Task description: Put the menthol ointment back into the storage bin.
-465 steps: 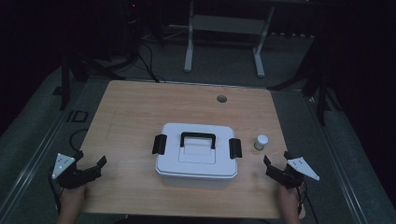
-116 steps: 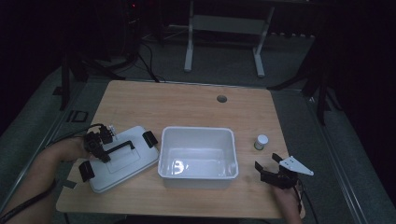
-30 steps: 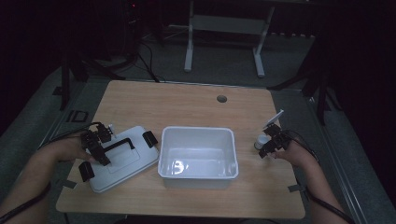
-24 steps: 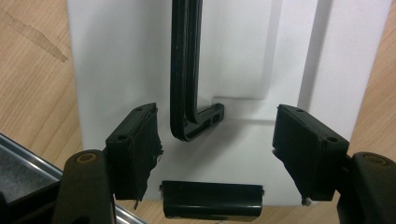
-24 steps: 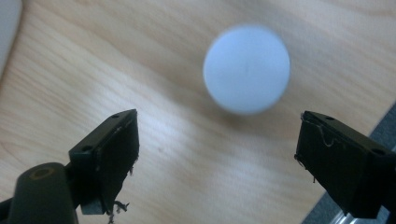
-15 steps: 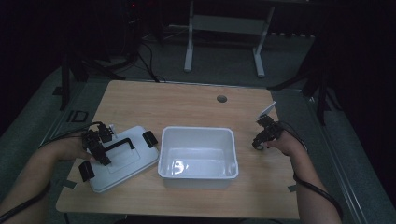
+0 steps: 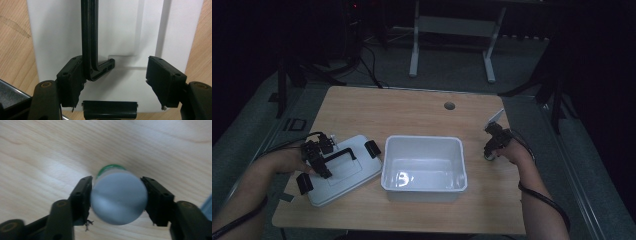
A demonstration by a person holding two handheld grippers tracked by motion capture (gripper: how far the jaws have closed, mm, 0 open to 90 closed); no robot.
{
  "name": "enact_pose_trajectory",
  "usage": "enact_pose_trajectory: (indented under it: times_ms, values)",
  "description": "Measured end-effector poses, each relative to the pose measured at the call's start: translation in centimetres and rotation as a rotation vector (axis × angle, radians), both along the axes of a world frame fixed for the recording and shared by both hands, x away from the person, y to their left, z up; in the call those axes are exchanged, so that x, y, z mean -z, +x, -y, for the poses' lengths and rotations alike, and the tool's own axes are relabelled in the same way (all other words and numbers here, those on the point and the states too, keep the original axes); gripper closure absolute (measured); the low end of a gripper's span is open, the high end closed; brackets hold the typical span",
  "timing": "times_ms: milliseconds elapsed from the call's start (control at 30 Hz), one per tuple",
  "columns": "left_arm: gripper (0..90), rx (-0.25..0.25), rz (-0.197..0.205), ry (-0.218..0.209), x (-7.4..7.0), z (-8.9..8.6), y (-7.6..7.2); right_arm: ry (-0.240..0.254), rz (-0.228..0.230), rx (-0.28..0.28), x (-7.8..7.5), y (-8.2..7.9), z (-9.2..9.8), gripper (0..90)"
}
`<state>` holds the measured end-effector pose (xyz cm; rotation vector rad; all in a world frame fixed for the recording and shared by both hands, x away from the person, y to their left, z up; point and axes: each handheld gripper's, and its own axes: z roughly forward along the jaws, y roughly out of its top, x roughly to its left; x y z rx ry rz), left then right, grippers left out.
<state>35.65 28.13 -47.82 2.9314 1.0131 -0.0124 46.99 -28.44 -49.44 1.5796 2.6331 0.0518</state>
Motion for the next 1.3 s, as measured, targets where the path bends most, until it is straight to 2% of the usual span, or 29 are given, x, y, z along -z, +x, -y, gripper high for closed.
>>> enact_pose_trajectory:
  times_ms: [33,133,233,267,300,367,667,767,833,967,1133,1300]
  values:
    - [31.1,0.003,-0.005,0.003,0.1,0.0,0.0,-0.01,0.003,-0.011,0.0,0.0,-0.1,49.6]
    - [31.1,0.004,-0.008,0.012,0.2,0.0,0.0,-0.015,-0.006,-0.027,-0.1,0.0,-0.3,49.9]
    - [31.1,0.004,-0.009,0.012,0.2,-0.1,-0.1,-0.026,-0.032,-0.09,-0.2,-0.3,-0.5,50.0]
    - [31.1,0.004,-0.009,0.012,0.2,-0.1,-0.1,-0.026,-0.032,-0.09,-0.2,-0.3,-0.5,50.0]
    - [31.1,0.001,-0.004,0.005,0.1,-0.1,-0.2,-0.045,-0.033,-0.135,-0.2,-0.6,-0.7,50.0]
    - [31.1,0.007,-0.006,0.008,0.1,-0.1,-0.2,-0.044,-0.04,-0.144,-0.2,-0.7,-0.7,50.0]
    - [31.1,0.008,-0.009,0.016,-0.2,0.0,-0.3,-0.009,-0.052,-0.369,-1.1,-2.7,-1.2,50.1]
    - [31.1,0.008,-0.01,0.016,-0.2,0.0,-0.3,-0.028,-0.035,-0.486,-1.3,-3.8,-1.5,50.1]
    - [31.1,0.005,-0.007,0.016,-0.2,0.0,-0.3,-0.036,-0.021,-0.527,-1.3,-4.4,-1.6,50.1]
    - [31.1,0.008,-0.006,0.014,-0.2,0.0,-0.3,-0.043,-0.002,-0.564,-1.5,-5.0,-1.7,50.1]
    - [31.1,0.013,-0.011,0.02,-0.6,0.0,-0.4,-0.074,-0.015,-0.651,-1.8,-6.6,-2.0,50.1]
    - [31.1,0.008,-0.01,0.02,-0.7,-0.1,-0.4,-0.061,-0.007,-0.686,-2.1,-7.9,-2.2,50.1]
